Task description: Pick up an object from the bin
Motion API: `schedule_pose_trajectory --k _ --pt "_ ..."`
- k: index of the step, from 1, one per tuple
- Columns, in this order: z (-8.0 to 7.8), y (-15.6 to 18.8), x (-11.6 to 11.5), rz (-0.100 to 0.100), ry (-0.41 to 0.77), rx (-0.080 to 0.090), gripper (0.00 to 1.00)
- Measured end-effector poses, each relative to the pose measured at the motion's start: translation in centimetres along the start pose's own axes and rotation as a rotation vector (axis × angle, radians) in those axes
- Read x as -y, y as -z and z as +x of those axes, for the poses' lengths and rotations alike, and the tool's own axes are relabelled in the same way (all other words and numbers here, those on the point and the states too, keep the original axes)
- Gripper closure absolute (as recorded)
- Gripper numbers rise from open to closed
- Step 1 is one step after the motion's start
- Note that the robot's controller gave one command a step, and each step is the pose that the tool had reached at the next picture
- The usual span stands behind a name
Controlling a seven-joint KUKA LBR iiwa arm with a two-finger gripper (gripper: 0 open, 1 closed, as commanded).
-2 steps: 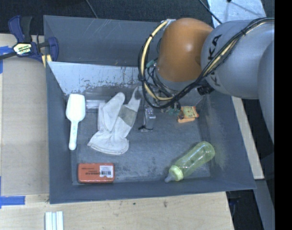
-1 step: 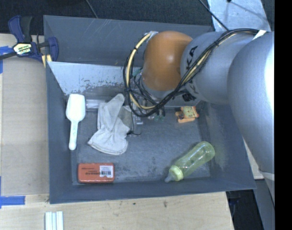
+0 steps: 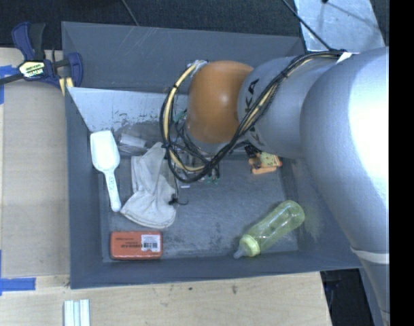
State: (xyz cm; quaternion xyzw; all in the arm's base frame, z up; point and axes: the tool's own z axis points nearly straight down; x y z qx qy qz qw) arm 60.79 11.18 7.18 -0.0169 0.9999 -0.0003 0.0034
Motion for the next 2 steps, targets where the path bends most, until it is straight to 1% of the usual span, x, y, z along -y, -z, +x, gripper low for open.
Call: schedule_pose_trajectory --k 1,2 --pt "0.3 0.35 -2.75 -0.003 0.157 0.01 1.0" --pt "0.3 0.35 -2.75 -0.003 0.157 0.01 1.0"
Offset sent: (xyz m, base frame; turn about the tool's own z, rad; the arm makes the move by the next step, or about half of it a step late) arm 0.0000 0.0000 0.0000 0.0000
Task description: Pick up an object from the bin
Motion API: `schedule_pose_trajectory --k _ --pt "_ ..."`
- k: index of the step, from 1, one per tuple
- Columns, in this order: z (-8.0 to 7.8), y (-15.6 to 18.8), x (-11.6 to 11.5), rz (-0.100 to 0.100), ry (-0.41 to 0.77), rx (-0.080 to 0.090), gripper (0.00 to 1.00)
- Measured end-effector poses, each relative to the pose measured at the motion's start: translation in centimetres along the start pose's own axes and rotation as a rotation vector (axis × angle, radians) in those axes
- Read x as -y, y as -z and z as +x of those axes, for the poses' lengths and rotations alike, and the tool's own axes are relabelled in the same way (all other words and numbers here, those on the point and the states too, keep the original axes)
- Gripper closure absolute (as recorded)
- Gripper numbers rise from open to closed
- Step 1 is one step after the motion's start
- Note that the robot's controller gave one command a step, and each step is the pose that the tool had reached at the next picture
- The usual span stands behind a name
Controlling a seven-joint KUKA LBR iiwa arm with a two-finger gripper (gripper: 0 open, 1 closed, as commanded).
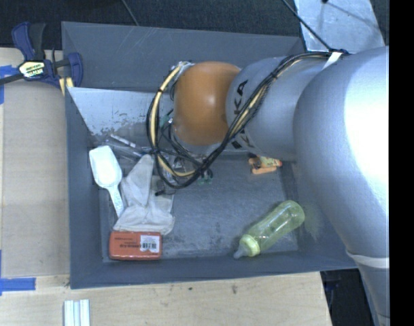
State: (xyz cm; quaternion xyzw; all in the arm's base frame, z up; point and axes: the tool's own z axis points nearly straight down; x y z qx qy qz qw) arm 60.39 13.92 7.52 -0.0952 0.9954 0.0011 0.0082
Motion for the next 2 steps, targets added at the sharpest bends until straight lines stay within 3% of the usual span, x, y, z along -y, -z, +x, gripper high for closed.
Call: schedule_pose_trajectory --k 1,2 --pt "0.8 3.9 0.5 0.0 0.047 -0.018 1.0" --pt "-0.8 23.7 0.8 0.0 0.152 -0.006 1.0"
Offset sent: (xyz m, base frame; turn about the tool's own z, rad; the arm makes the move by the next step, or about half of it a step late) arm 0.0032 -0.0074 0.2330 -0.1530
